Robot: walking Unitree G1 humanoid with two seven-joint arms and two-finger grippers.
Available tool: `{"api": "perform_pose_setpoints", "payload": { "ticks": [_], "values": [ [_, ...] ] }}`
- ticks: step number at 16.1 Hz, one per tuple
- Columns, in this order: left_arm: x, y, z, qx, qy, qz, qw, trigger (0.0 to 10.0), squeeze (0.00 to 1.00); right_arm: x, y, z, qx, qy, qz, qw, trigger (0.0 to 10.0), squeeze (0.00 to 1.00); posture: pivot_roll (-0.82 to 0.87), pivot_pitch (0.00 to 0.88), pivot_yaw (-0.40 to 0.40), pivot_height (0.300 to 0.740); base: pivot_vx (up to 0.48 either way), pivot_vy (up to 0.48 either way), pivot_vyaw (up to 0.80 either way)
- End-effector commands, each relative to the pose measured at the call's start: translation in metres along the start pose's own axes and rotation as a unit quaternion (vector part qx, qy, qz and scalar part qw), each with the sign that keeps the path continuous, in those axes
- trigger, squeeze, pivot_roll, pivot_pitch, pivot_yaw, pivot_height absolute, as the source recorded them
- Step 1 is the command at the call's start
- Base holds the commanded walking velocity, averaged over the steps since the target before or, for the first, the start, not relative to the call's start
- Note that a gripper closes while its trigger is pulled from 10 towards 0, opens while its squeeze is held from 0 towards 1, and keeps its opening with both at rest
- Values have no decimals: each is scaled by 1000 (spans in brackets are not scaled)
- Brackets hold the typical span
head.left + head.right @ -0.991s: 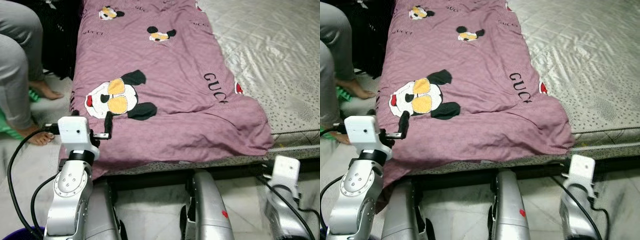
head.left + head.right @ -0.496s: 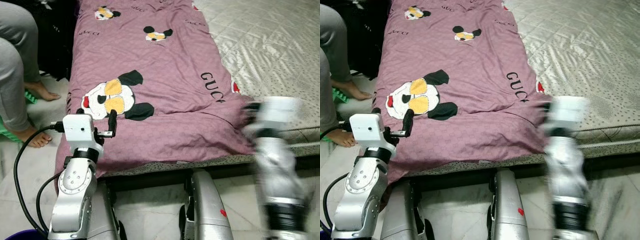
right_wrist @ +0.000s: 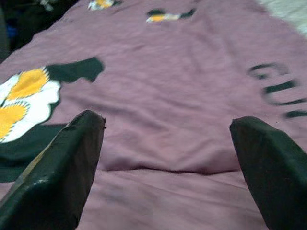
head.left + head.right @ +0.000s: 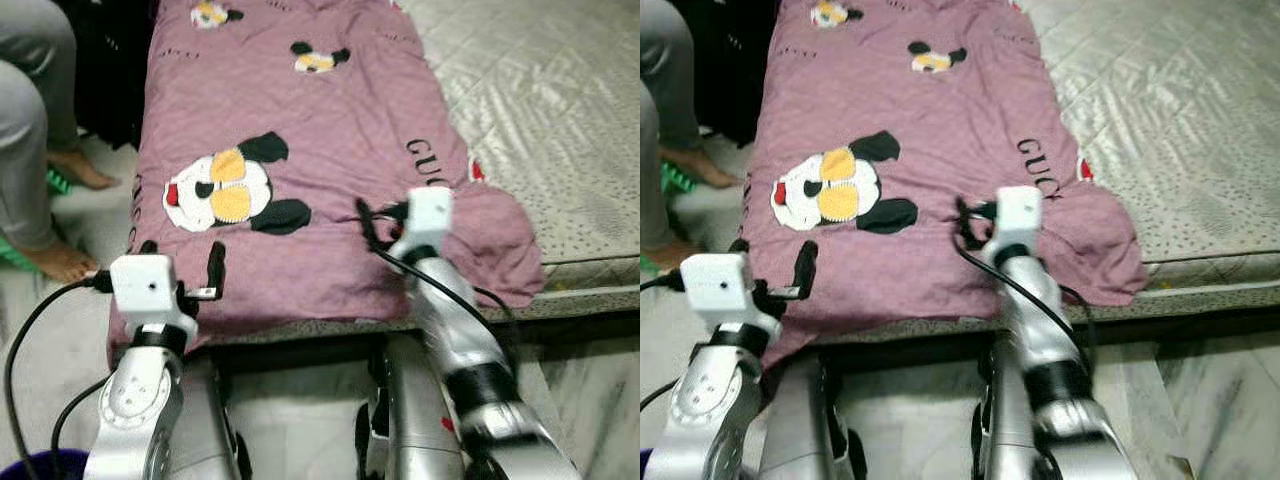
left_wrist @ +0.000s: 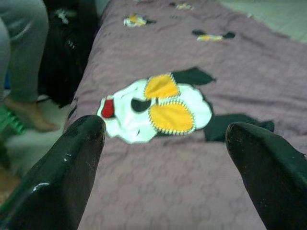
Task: Clean up the room
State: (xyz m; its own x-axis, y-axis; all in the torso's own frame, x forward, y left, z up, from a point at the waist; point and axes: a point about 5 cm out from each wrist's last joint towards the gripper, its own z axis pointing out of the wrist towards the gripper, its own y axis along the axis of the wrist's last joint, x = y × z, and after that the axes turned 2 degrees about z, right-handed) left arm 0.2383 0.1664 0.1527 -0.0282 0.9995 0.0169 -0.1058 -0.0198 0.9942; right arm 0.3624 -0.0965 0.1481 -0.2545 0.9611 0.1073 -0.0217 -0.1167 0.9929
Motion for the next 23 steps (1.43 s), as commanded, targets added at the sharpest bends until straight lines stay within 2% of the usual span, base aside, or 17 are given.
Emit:
{"api": "perform_pose_setpoints", "payload": {
  "ticks": [1,3,4,5,6,7,9,11,12,13,14,15,16,18,20,21,23],
  "values": [
    [0,2,-7,8,1,-1,1000,10000,0,8,-10,5,22,11,8,1000,10000,1000,104,327,-4,524,0,0,0],
    [1,3,-13,15,0,2,1000,10000,0,12,-15,14,54,4,11,998,10000,1000,125,348,0,524,0,0,0],
    [3,4,-15,20,-1,5,1000,10000,0,3,-20,21,101,-38,30,994,10000,1000,134,354,5,524,0,0,0],
    [3,5,-15,20,-1,5,1000,10000,0,0,-21,22,112,-47,32,992,10000,1000,137,354,6,524,0,0,0],
    [4,6,-15,21,-1,6,1000,10000,0,-11,-24,20,133,-88,44,986,10000,1000,139,354,7,524,0,0,0],
    [3,7,-15,24,-1,6,1000,10000,0,-35,-29,15,150,-153,73,974,10000,1000,138,353,8,524,0,0,0],
    [1,6,-14,28,-3,5,1000,10000,0,-86,-28,-2,137,-266,85,950,10000,1000,130,340,11,524,0,0,0],
    [-1,6,-13,28,-7,4,1000,10000,0,-127,-25,-23,119,-352,80,925,10000,1000,122,327,13,524,0,0,0],
    [-1,5,-11,27,-8,3,1000,10000,0,-143,-25,-34,113,-385,74,913,10000,1000,117,319,14,524,0,0,0],
    [-1,5,-10,26,-8,3,1000,10000,0,-149,-25,-38,111,-398,72,908,10000,1000,116,317,14,524,0,0,0],
    [-2,6,-7,24,-10,4,1000,10000,0,-168,-28,-55,108,-434,57,892,10000,1000,115,305,15,524,0,0,0],
    [-2,7,-5,23,-11,4,1000,10000,0,-175,-30,-63,108,-447,48,887,10000,1000,112,298,16,524,0,0,0],
    [-1,7,-3,21,-11,5,1000,10000,0,-188,-35,-79,110,-468,34,876,10000,1000,107,290,16,524,0,0,0],
    [0,6,-1,20,-13,6,1000,10000,0,-199,-42,-98,113,-486,13,867,10000,1000,90,276,20,524,0,0,0],
    [-1,5,2,18,-19,5,1000,10000,0,-204,-54,-121,117,-497,-6,860,10000,1000,68,258,22,524,0,0,0],
    [-2,4,4,17,-21,4,1000,10000,0,-199,-61,-128,122,-494,-9,861,10000,1000,56,246,23,524,0,0,0],
    [-4,5,9,9,-27,2,1000,10000,0,-181,-72,-138,128,-461,-17,878,10000,1000,40,229,26,524,0,0,0]
  ]
}}
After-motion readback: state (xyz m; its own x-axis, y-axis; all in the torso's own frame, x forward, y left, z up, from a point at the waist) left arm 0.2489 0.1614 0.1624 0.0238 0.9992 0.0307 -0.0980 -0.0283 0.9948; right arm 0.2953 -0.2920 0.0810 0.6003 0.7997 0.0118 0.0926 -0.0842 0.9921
